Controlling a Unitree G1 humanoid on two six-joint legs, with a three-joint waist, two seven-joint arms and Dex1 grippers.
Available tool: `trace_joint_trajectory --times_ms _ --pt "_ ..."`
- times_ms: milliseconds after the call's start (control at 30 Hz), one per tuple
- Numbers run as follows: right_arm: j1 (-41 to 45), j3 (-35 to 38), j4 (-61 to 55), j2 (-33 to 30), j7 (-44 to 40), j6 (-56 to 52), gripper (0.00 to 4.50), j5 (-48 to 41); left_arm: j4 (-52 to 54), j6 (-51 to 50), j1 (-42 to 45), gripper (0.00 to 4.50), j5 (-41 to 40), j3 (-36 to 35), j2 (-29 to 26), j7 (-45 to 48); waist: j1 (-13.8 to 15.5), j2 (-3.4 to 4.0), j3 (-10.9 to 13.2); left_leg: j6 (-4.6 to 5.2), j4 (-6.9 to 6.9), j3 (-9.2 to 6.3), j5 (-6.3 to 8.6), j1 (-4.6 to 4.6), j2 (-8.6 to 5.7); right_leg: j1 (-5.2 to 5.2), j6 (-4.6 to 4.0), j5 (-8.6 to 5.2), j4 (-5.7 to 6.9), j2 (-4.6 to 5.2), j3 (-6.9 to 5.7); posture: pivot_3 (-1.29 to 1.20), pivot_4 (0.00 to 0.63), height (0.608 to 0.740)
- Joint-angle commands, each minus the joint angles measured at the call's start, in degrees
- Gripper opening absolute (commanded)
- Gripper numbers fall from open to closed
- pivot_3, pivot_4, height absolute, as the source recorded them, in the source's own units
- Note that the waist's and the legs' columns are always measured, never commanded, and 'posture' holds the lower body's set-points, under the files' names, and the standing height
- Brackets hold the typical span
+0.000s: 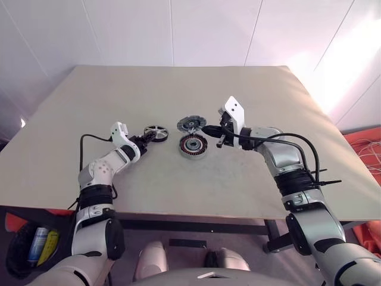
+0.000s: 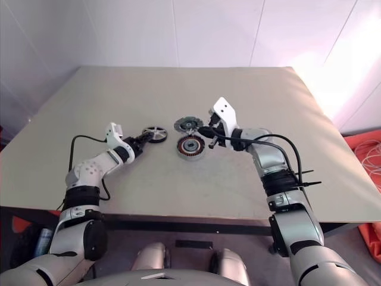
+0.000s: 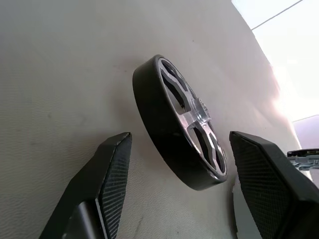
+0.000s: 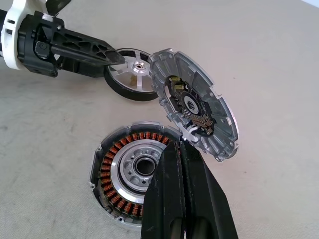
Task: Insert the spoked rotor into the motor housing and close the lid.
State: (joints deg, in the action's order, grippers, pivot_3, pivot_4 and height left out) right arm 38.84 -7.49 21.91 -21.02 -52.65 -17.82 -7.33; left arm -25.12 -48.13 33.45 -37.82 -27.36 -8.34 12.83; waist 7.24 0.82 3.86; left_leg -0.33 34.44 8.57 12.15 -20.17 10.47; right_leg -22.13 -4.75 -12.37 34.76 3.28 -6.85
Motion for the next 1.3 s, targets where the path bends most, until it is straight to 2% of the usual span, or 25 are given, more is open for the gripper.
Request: trace_joint_trajectory --times_ms 33,200,333,433,567,733,867,1167,1300 --pt "1.0 1.1 -1.1 0.2 0.2 0.3 0.0 -1.3 -2.5 1.4 3.8 3.29 -2.0 -1.7 0.7 -0.9 0.0 0.0 0.0 0.0 0.0 0.0 0.0 0.01 0.0 0.01 0.03 -0.01 0.0 0.0 0.0 0.0 0.0 0.74" --pt "1.1 1.0 -1.5 0.3 0.6 -0.1 0.0 -1.1 -7.4 3.8 6.9 3.29 -2.4 -3.2 1.9 -1.9 0.1 -0.01 0.0 0.01 0.0 -0.01 0.0 -0.01 -0.01 0.01 0.16 -0.08 -0.02 0.01 0.0 0.0 0.0 0.74" --pt "1.2 1.2 -1.9 0.4 1.2 -0.6 0.0 -1.2 -9.7 4.8 7.7 3.29 -2.1 -3.3 1.8 -2.2 0.1 -0.01 0.0 0.05 0.0 -0.01 -0.04 -0.04 -0.01 -0.02 -0.05 0.04 -0.02 0.01 0.0 0.0 0.0 0.74" --pt "1.4 1.5 -1.9 0.4 1.7 -0.8 0.0 -1.2 -11.0 5.5 7.9 2.72 -2.0 -3.5 1.5 -2.6 0.1 -0.01 0.0 0.06 0.0 -0.01 -0.04 -0.05 -0.01 -0.02 -0.07 0.05 -0.02 0.01 0.0 0.0 0.0 0.74" --pt "1.7 1.7 -1.5 0.5 2.6 -1.0 0.0 -1.2 -11.3 5.6 7.6 1.47 -2.3 -3.6 1.0 -2.6 0.1 -0.02 0.0 0.04 0.0 0.0 -0.03 -0.05 -0.01 -0.02 -0.01 0.02 -0.02 0.01 0.0 0.0 0.0 0.74" --pt "2.2 1.5 -0.7 0.3 3.5 -1.1 0.0 -0.7 -9.6 5.3 6.3 1.47 -2.7 -3.3 0.3 -1.2 0.0 -0.02 0.0 0.01 0.0 0.0 -0.01 -0.02 0.0 -0.01 0.14 -0.07 -0.01 0.01 0.0 0.0 0.0 0.74" --pt "2.4 1.6 -0.5 -0.1 3.6 -1.2 0.0 -0.8 -6.8 3.6 4.6 1.47 -4.3 -3.5 -0.2 0.4 0.0 -0.02 0.0 0.01 0.0 0.0 -0.02 -0.03 0.0 -0.02 -0.09 0.06 -0.02 0.01 0.0 0.0 0.0 0.74" --pt "0.9 2.9 -0.2 -4.4 3.3 -1.6 0.0 -0.6 8.2 -18.5 -3.3 1.47 -20.7 -6.0 -1.5 4.3 0.1 -0.03 0.0 -0.05 -0.01 0.02 -0.02 -0.1 -0.02 -0.06 -0.17 0.09 -0.01 0.03 0.0 0.0 0.0 0.74" --pt "0.6 3.6 1.0 -6.5 3.8 -1.4 0.0 -0.4 11.2 -22.2 -6.1 1.47 -23.8 -6.6 -2.9 3.6 0.0 -0.03 0.0 -0.05 -0.01 0.03 0.01 -0.04 -0.01 -0.04 -0.15 0.08 -0.01 0.02 0.0 0.0 0.0 0.74"
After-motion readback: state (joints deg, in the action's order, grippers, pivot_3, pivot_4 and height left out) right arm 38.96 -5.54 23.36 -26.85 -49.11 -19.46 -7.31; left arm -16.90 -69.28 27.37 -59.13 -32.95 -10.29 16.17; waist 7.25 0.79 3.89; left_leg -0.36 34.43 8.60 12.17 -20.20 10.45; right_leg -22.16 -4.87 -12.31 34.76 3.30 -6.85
